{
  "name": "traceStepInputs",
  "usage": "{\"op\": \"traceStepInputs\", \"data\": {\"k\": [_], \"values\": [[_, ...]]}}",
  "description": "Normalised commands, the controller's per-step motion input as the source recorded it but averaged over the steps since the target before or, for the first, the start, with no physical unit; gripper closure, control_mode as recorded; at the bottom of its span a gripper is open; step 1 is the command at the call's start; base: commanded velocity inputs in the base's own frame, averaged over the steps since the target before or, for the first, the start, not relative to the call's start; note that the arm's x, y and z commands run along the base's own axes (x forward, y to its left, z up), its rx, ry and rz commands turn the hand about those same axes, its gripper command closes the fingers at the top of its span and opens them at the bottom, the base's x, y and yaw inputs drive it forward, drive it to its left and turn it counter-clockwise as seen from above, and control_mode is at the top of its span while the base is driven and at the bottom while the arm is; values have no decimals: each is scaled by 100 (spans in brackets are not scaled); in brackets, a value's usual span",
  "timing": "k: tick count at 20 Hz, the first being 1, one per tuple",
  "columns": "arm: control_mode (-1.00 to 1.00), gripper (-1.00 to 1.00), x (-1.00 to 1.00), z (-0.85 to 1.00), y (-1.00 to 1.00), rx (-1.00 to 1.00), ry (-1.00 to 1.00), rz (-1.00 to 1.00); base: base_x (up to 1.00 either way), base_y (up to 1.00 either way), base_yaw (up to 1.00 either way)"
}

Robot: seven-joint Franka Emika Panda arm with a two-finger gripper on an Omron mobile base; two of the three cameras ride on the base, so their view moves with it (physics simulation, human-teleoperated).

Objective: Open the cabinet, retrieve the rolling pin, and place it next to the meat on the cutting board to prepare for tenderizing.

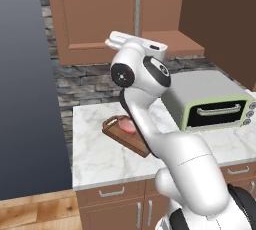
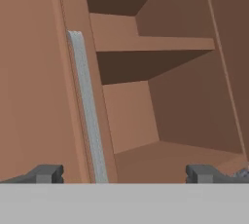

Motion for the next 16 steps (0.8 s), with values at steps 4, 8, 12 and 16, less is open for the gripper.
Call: {"op": "traceStepInputs", "data": {"k": [4,8,12,16], "values": [[-100,-100,38,0,1,0,-1,2,0,0,0],[-100,-100,35,0,0,0,0,0,0,0,0],[-100,-100,40,0,4,0,0,2,0,0,0],[-100,-100,43,0,2,0,0,3,0,0,0]]}}
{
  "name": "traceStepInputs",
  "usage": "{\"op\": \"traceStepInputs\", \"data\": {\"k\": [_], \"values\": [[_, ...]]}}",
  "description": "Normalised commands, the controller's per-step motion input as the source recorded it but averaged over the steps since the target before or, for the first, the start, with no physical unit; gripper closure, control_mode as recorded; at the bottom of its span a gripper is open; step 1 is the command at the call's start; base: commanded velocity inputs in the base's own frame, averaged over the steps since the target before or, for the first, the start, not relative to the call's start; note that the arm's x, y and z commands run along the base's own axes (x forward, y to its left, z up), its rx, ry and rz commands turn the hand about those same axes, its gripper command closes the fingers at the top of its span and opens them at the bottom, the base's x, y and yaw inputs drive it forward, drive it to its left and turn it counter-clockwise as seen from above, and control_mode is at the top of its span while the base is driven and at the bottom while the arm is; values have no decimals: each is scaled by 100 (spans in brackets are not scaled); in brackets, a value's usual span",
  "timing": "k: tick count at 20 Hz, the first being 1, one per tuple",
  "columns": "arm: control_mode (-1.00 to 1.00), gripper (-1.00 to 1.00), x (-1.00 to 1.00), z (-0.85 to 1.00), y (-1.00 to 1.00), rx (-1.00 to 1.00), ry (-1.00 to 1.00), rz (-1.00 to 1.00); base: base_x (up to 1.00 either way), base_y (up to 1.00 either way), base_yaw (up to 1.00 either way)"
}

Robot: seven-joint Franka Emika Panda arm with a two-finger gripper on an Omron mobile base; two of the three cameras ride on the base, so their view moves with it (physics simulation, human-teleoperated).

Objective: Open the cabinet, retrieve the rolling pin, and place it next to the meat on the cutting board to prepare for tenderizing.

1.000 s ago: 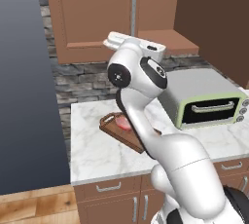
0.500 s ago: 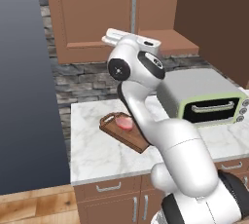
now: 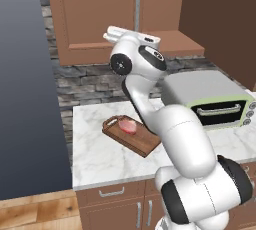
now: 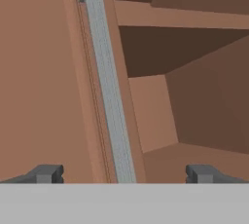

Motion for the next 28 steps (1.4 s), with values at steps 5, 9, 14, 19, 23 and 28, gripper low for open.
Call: {"op": "traceStepInputs", "data": {"k": [5,9,14,19,23,28], "values": [[-100,-100,39,-3,1,0,0,3,0,0,0],[-100,-100,33,-3,3,0,0,3,0,0,0],[-100,-100,28,-3,6,0,0,4,0,0,0],[-100,100,28,-10,7,0,0,5,0,0,0],[-100,100,20,-11,8,0,1,3,0,0,0],[-100,100,5,-15,-11,-1,9,-7,0,0,0]]}}
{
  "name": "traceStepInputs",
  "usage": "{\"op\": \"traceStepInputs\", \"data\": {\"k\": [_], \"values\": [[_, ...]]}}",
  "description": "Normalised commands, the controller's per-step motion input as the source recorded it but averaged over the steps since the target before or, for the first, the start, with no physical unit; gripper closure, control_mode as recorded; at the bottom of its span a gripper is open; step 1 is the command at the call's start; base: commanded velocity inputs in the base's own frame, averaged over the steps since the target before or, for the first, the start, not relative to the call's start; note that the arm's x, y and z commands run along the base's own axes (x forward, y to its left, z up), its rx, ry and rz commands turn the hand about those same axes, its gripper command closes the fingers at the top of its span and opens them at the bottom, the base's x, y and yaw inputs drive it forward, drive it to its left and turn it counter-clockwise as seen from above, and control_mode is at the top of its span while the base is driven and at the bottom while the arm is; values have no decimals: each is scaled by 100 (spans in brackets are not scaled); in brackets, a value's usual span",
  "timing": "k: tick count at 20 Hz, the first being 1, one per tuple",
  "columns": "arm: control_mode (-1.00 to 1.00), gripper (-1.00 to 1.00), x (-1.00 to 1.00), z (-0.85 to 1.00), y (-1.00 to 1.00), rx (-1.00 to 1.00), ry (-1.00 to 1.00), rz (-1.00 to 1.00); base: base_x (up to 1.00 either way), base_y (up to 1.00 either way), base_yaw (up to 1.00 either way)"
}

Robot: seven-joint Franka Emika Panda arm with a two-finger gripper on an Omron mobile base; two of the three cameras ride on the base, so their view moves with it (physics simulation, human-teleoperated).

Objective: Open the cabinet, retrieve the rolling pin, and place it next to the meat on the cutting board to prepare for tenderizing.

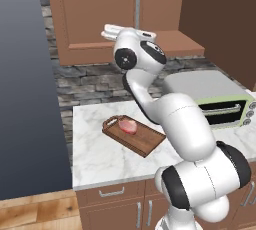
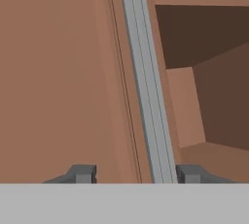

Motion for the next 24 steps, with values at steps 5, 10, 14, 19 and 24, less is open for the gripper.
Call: {"op": "traceStepInputs", "data": {"k": [5,10,14,19,24], "values": [[-100,100,7,-9,-5,0,8,-7,0,0,0],[-100,100,0,-10,-2,-6,3,-5,0,0,0],[-100,100,0,-8,-17,0,0,-1,0,0,0],[-100,100,-7,-9,-21,0,-5,0,0,0,0],[-100,100,-31,0,0,0,-6,0,0,0,0]]}}
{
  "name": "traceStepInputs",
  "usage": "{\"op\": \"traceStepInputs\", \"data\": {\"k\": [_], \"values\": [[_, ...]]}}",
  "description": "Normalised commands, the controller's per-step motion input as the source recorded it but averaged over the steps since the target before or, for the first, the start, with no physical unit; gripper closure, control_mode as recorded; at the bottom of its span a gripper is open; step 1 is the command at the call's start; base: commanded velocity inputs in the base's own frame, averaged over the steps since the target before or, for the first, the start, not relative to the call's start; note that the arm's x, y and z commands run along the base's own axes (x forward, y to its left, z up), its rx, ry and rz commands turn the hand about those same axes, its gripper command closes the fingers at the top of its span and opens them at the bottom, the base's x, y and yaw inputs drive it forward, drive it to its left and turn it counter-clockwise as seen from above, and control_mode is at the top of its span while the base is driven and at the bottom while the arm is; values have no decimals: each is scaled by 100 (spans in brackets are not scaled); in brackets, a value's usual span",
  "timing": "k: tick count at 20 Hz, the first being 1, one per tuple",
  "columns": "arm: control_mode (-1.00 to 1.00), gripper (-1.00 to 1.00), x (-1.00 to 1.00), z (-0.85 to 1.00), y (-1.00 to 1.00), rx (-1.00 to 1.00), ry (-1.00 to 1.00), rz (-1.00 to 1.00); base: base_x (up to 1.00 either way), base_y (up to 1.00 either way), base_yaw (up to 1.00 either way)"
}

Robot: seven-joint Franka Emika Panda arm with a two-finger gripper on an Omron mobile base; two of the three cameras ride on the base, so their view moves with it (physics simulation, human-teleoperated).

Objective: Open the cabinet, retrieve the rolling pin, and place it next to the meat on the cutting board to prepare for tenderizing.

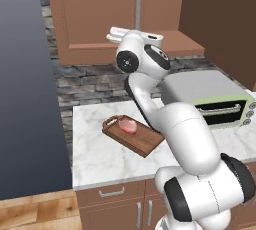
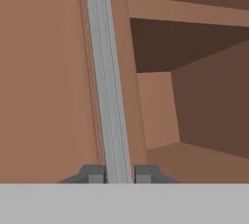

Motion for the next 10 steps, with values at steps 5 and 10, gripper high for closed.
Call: {"op": "traceStepInputs", "data": {"k": [5,10], "values": [[-100,100,-36,0,9,0,-3,0,0,0,0],[-100,100,-47,0,29,0,0,0,0,0,0]]}}
